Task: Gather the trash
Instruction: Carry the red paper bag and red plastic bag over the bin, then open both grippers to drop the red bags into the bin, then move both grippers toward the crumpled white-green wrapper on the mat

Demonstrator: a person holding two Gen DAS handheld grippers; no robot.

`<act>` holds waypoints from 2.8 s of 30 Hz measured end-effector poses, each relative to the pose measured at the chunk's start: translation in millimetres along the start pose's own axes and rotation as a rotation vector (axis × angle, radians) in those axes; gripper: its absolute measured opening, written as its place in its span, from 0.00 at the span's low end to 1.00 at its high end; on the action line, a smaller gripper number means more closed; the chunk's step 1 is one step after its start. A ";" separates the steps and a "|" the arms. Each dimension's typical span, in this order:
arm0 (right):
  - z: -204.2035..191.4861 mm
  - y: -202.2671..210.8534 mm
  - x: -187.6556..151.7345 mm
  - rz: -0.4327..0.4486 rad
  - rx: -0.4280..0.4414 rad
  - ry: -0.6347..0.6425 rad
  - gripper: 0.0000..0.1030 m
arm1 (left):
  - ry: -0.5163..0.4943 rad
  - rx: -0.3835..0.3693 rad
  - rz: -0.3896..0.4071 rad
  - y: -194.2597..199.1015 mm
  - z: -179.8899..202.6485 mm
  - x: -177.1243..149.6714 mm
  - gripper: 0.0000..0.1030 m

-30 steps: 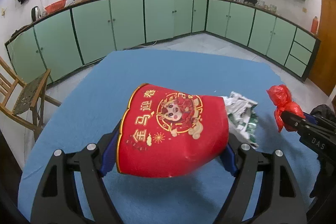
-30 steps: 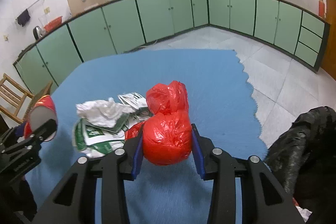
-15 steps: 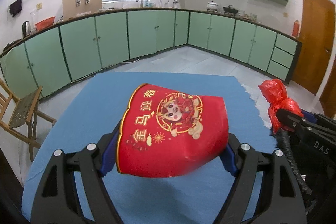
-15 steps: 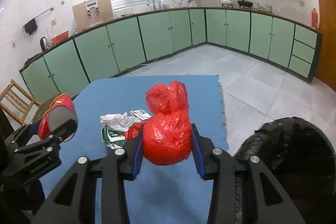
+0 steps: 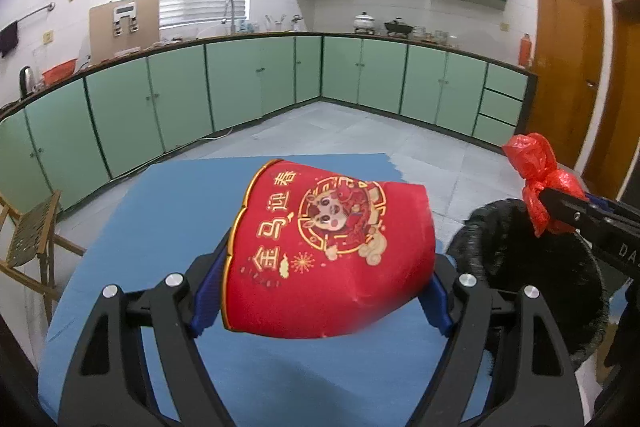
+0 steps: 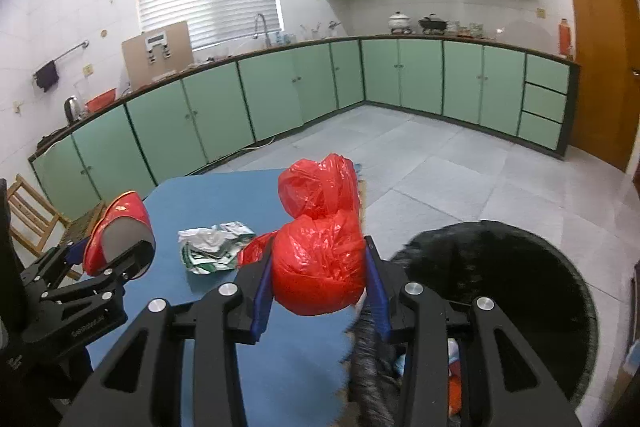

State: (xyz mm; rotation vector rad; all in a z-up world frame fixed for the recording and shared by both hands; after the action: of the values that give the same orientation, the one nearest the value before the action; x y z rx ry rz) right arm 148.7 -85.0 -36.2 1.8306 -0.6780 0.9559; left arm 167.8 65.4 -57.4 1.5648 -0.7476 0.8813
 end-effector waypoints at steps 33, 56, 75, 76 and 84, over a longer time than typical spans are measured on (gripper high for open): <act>164.7 100.5 -54.2 0.039 -0.276 -0.169 0.39 | -0.185 -0.361 0.006 -1.2 217.4 -37.2 0.75; 209.0 90.8 -85.7 0.001 -0.358 -0.231 0.80 | -0.211 -0.415 -0.086 -41.0 254.9 -40.7 0.84; 116.7 70.1 -47.2 0.081 -0.250 -0.181 0.94 | -0.060 -0.151 0.023 -22.7 72.1 -9.6 0.87; 109.3 63.1 -45.5 0.074 -0.234 -0.173 0.94 | -0.049 -0.117 0.024 -24.5 55.0 -10.2 0.87; 33.5 -5.1 -31.9 0.026 -0.114 -0.065 0.94 | 0.014 0.096 -0.010 -43.7 -46.5 -22.0 0.87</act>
State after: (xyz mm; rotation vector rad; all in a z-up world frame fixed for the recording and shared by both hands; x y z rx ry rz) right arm 146.1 -111.8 -74.2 1.7621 -0.7824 0.8603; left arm 186.8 118.5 -94.5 1.6444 -0.6958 0.9315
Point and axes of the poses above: each gripper's, at about its wrist camera, not at the fingertips, and y roughly against the way its jaws point, z to its right, x to its top, the point moved 1 cm from there along -y, roughly the way its jaws point, and after that the axes turned 13 degrees about x, right-handed, at the moved point
